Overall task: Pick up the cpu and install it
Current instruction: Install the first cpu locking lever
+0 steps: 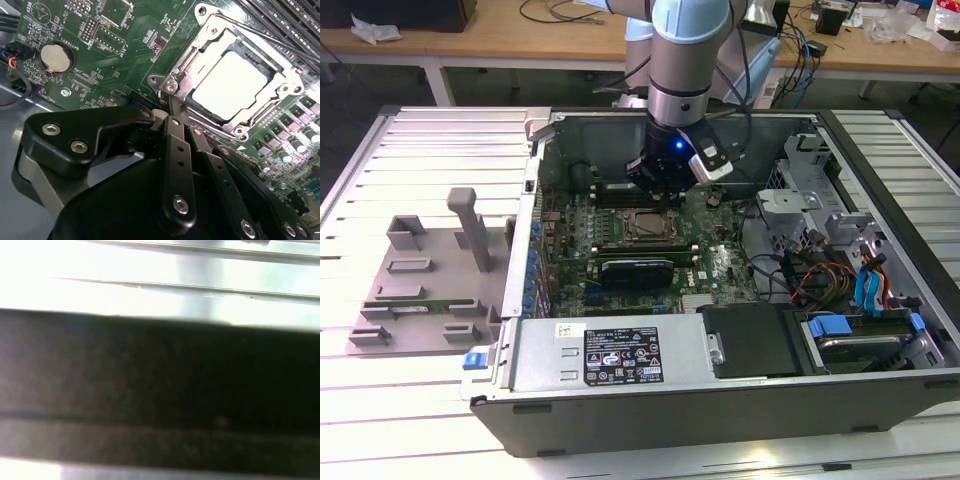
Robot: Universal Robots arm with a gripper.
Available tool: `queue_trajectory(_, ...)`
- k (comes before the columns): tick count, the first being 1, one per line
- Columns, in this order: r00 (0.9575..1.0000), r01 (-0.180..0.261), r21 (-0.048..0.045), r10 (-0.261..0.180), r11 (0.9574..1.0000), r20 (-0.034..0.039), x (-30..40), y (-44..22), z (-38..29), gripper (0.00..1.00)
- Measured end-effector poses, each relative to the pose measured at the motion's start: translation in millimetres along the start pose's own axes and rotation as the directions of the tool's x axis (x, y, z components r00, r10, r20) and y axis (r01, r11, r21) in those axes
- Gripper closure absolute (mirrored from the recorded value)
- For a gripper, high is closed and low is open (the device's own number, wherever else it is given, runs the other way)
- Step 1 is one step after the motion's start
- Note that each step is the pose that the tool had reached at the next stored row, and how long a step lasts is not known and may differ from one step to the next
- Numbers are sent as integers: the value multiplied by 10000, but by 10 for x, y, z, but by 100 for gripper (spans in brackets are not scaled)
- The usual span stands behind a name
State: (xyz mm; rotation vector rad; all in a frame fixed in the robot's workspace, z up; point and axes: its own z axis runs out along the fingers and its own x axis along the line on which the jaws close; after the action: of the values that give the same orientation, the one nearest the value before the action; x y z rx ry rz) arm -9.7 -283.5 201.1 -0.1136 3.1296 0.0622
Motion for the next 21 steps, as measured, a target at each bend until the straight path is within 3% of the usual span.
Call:
queue_trajectory(2, 10000, 2, -10, -2, 10000, 19, -3, 4, -33, 89)
queue_trajectory(3, 10000, 1, 2, -1, 10000, 5, -1, 4, -109, 89)
queue_trajectory(5, 10000, 0, 15, 0, 10000, 4, -1, 0, -159, 89)
queue_trajectory(9, 10000, 2, 100, -2, 10000, 5, 17, -164, -182, 89)
queue_trajectory(12, 10000, 0, 119, 0, 9999, 3, 23, -240, -186, 89)
queue_trajectory(14, 10000, 2, 132, -2, 9999, 3, 30, -338, -194, 89)
queue_trajectory(17, 10000, 0, 161, 0, 9999, 1, 31, -355, -288, 89)
queue_trajectory(20, 10000, 1, 172, -1, 9999, 1, 29, -352, -464, 89)
queue_trajectory(21, 10000, 1, 171, -1, 9999, 2, 29, -351, -473, 89)
